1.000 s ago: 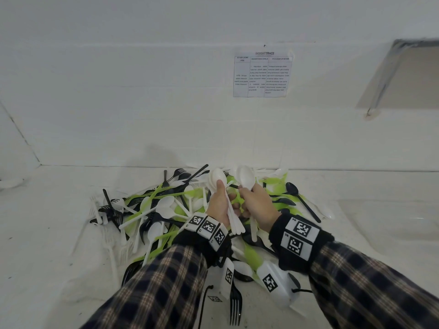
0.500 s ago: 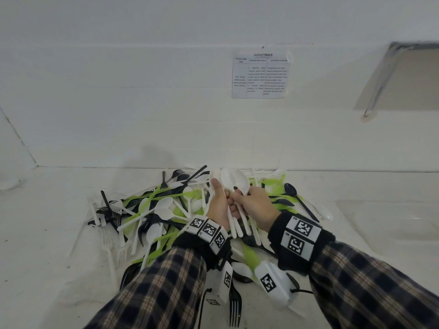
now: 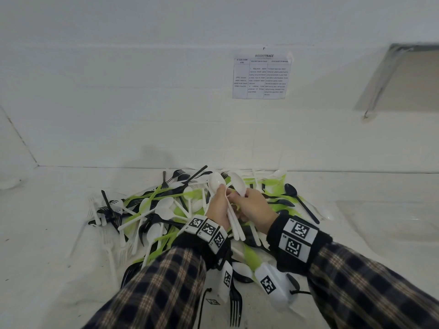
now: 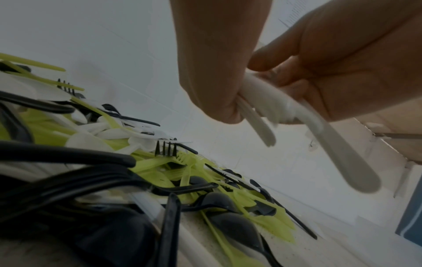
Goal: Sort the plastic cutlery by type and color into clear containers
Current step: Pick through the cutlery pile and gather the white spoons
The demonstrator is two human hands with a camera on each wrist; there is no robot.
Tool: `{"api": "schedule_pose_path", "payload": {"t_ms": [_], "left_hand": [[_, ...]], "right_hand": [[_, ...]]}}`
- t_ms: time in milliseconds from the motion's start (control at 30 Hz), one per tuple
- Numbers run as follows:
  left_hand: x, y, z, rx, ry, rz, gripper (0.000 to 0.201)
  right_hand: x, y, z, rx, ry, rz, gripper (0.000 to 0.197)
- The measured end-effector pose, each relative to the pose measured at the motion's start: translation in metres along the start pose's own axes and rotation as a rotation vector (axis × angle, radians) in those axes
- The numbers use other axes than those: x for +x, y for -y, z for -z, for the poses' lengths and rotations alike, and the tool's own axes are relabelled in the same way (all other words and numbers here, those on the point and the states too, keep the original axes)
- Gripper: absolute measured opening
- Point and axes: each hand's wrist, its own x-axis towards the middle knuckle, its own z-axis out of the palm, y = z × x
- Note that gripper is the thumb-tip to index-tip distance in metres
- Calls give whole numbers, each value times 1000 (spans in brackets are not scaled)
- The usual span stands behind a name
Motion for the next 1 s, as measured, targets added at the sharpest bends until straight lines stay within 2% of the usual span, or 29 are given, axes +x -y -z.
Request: {"api": "schedule_pose_path", "payload": {"t_ms": [67,167,233,300,367,433,467,667,833,900,1000], "left_hand": [[2,-1,2,9,-58,-20,33],[1,-2,3,13,-64,-11,39],[1,0,3,23,-32,-14,45],[-2,-1,0,21,14,4,50],[-5,-1,-4,-18,86,47,61],[-10,-2,-6,-57,129,93,76],[-14,-3,-7,-61,143,113,78],[-21,-5,-2,36,182,135,51],[-22,-5,1,110,122,151,48],[-21,-6,0,160,107,141,44],[-25,-11,-1,176,141,166,39]], "right_hand": [[0,5,-1,65,-16,-51,18],[2,6,0,46,-66,-33,16],[3,5,1,14,-84,9,17],[3,5,2,62,-97,22,5],[5,1,-1,56,-147,17,12],[10,-5,-1,-53,-219,38,18],[10,-6,-2,-83,-238,53,19],[8,-8,-1,-204,-168,111,14],[6,-9,2,-280,-65,171,9],[7,-10,4,-298,-67,183,16],[10,-8,6,-394,-78,186,13]]}}
